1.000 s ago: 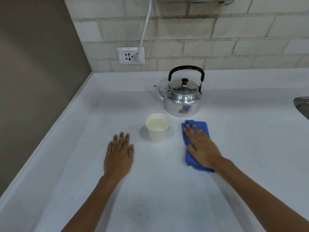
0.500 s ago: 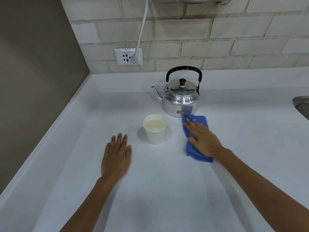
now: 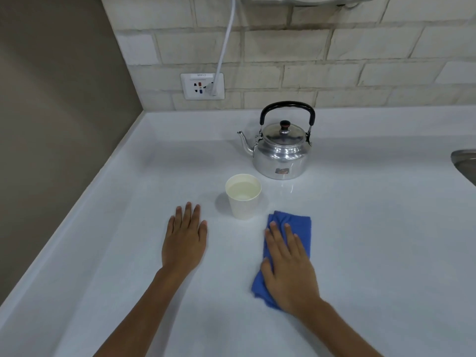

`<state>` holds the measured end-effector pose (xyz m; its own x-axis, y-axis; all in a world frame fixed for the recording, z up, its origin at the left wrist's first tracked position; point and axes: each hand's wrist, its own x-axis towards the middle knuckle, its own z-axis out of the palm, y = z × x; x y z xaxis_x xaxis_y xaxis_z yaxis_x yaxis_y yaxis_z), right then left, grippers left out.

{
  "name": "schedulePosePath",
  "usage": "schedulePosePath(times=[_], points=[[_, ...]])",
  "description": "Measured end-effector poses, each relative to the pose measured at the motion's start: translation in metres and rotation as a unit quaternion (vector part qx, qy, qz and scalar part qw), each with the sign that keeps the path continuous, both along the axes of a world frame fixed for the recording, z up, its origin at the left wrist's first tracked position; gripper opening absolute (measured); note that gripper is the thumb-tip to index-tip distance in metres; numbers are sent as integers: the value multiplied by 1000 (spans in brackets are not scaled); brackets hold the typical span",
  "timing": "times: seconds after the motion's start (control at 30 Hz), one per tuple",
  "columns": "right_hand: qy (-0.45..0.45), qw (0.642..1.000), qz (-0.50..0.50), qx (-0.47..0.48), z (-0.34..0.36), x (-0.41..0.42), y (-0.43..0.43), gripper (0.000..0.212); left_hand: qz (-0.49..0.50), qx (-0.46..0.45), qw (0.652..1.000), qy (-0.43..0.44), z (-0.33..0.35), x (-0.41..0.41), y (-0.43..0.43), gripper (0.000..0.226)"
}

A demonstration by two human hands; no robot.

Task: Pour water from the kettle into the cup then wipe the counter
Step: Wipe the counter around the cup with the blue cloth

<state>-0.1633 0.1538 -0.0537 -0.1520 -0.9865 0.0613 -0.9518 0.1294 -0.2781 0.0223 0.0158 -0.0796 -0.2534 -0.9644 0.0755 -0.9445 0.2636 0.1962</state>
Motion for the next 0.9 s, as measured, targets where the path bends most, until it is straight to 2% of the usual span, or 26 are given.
schedulePosePath(times=[0.13,0.23,0.3,0.37,0.43,0.57,0.63,0.73,0.8,0.9], points=[[-1,1000,25,-17,6,53,7,56,-9,15,1000,26,7,1,2,52],[-107,992,55,-42,4,51,-5,52,-20,9,997,67,14,2,12,50],[-173,983,41,-52,2,30,-16,54,-31,-7,995,97,22,0,25,46],[-160,984,-1,-75,0,1,-30,52,-52,-40,991,118,32,-8,44,37],[-120,991,-32,-58,0,-27,-44,51,-89,-64,986,124,43,-21,63,29],[-29,998,-47,-22,-5,-67,-69,50,-179,-84,971,133,55,-55,99,26],[-2,999,-49,-3,-7,-77,-74,50,-216,-68,969,95,54,-75,110,34],[29,998,-47,16,-11,-82,-77,49,-195,-15,981,15,40,-89,112,52],[41,998,-44,14,-15,-83,-77,49,-189,-28,981,6,32,-84,111,52],[40,998,-42,11,-17,-84,-77,49,-186,10,982,-34,32,-62,116,55]])
